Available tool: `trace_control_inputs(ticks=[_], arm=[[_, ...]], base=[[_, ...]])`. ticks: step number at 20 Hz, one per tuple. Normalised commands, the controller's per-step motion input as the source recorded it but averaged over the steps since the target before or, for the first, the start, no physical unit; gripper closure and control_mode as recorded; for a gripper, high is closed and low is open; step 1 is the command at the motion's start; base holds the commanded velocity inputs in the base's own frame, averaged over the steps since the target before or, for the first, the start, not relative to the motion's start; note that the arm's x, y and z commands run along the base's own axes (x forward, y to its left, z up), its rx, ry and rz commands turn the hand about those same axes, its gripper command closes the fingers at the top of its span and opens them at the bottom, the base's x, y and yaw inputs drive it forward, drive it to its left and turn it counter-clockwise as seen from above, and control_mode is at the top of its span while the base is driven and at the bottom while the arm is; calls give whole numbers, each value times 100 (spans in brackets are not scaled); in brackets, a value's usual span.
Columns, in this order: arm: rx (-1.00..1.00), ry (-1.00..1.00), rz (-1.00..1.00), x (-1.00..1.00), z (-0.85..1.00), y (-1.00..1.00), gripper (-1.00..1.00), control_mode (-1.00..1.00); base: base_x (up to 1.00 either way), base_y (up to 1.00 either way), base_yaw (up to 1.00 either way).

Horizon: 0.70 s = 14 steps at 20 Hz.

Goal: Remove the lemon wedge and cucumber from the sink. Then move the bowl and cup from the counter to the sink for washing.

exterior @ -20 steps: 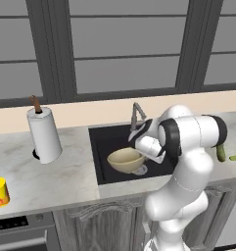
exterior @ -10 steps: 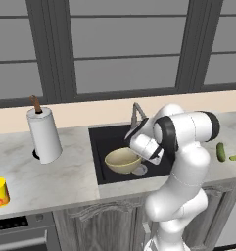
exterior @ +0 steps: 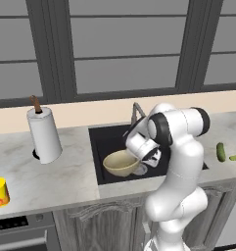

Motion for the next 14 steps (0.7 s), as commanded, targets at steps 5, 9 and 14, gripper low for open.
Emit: trace_control_inputs(ticks=[5,9,14], arm=[[0,0,3,12,-24,3,100,-100],[1,0,4,16,-18,2,100,-100],[1,0,4,17,-17,3,100,-100]], base=[[0,0,0],[0,0,0],[0,0,0]])
